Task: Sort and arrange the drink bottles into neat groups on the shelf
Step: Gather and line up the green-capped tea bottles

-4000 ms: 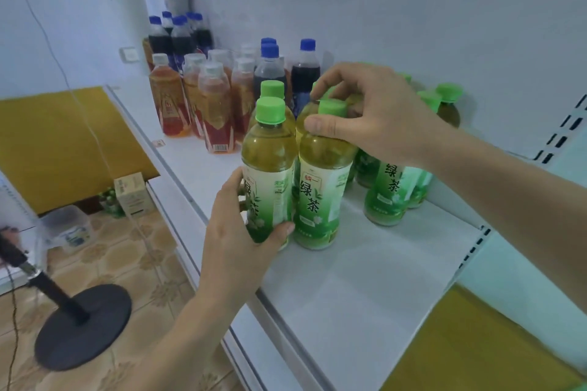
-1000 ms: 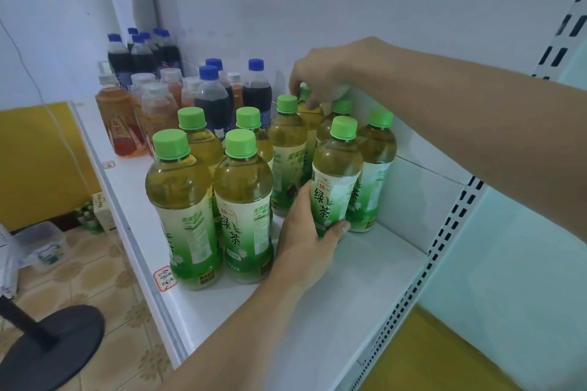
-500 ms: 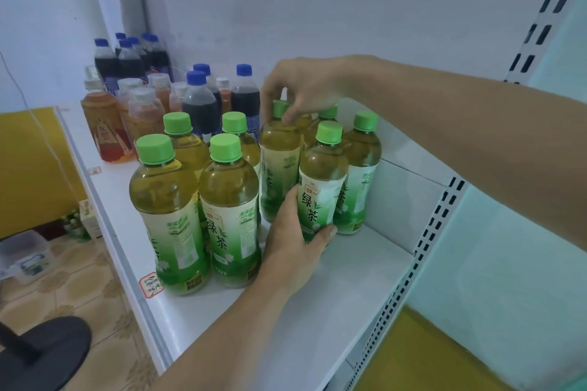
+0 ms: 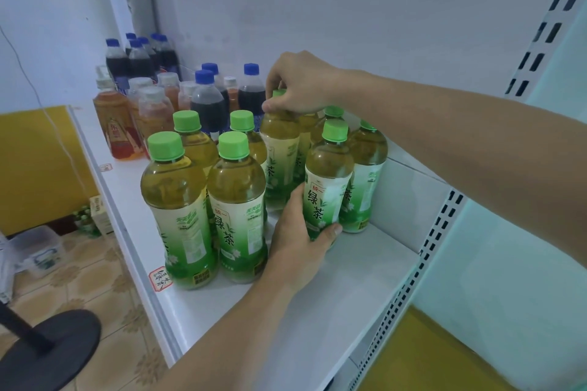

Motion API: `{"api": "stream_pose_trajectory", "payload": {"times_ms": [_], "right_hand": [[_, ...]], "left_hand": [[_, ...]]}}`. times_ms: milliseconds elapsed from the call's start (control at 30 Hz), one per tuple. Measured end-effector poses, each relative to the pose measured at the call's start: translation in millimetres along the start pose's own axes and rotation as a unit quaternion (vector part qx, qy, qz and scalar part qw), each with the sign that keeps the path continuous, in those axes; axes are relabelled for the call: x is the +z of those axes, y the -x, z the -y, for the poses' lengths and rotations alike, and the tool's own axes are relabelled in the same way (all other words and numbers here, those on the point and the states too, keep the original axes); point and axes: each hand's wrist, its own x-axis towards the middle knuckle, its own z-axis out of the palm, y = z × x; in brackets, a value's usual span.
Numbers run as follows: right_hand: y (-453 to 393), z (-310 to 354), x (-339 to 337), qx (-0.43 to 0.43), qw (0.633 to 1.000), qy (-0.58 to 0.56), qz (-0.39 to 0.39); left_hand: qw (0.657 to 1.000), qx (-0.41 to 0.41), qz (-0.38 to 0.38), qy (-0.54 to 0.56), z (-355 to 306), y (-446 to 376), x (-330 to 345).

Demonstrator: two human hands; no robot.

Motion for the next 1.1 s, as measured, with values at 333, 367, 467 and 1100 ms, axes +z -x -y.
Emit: {"api": "stream_pose_trajectory", "payload": {"times_ms": [333,367,467,1100], "right_hand": [[2.5,8.8,1.2,-0.026,0.997,0.070,0.033],[9.0,10.3,-7.8,-0.031,0.997,0.060,0.022],[33.3,11.3,-38.8,-0.058,0.998,0.037,0.000],[66.2,-4.1,-23.0,-0.040,0.994,0.002,0.103]], "left_hand": [[0.999,0.017,-0.017,-0.026,-5.3,5.6,-0.8],[0.999,0.016,-0.016,-0.027,-6.2,5.7,-0.8],[1.000,0.008,-0.011,-0.018,-7.9,6.0,0.6],[0.975,0.083,-0.160,-0.130,-18.2,19.0,4.9]]}}
